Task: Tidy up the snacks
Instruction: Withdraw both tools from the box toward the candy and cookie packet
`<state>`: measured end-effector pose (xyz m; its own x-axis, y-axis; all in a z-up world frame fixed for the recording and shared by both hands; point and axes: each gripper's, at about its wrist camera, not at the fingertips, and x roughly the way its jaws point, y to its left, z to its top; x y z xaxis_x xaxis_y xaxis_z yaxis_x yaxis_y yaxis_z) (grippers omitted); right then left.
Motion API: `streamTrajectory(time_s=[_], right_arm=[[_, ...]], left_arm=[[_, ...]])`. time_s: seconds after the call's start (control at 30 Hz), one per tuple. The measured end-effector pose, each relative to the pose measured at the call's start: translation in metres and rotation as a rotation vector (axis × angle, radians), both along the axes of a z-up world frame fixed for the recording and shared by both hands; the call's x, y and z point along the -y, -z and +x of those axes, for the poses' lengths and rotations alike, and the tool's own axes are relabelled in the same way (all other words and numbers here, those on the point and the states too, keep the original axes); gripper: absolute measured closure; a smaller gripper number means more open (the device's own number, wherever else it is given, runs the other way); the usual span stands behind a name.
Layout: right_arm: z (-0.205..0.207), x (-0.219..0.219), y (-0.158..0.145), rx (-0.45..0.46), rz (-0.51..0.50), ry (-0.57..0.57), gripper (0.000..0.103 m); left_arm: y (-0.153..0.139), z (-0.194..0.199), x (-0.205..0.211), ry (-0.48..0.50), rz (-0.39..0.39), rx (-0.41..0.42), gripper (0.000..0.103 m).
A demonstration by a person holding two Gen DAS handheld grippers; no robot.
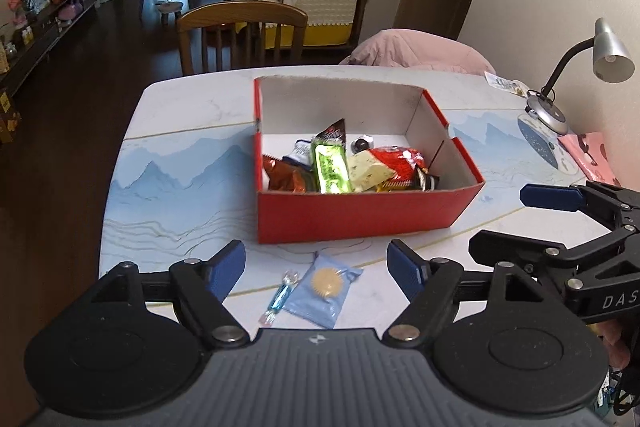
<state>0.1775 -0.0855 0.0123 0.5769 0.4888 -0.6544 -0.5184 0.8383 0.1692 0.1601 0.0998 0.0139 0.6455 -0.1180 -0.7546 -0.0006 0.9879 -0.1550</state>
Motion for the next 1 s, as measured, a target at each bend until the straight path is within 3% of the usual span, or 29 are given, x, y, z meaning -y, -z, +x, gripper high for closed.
streamTrajectory(time_s=[0.4, 0.53, 0.8, 1.0], right_arm=[[-0.013, -0.016, 0.048, -0.042, 0.016, 0.037, 0.0], [-0.002, -0.027, 0.065, -0.129, 0.012, 0.069, 0.0], [0.016, -0.063, 0.105, -0.194, -0.098, 0.106, 0.004], [0.046, -0.078, 0.135, -0.241, -0.148, 0.245, 0.006]], left_arm=[[0.036, -0.026, -0.02, -0.087, 0.018, -0.05, 0.025], [0.044, -0.035, -0.029, -0.134, 0.047, -0.043, 0.025], [0.063, -0.049, -0.044, -0.228, 0.073, -0.055, 0.025], [0.071, -0.054, -0.053, -0.265, 0.066, -0.069, 0.025]])
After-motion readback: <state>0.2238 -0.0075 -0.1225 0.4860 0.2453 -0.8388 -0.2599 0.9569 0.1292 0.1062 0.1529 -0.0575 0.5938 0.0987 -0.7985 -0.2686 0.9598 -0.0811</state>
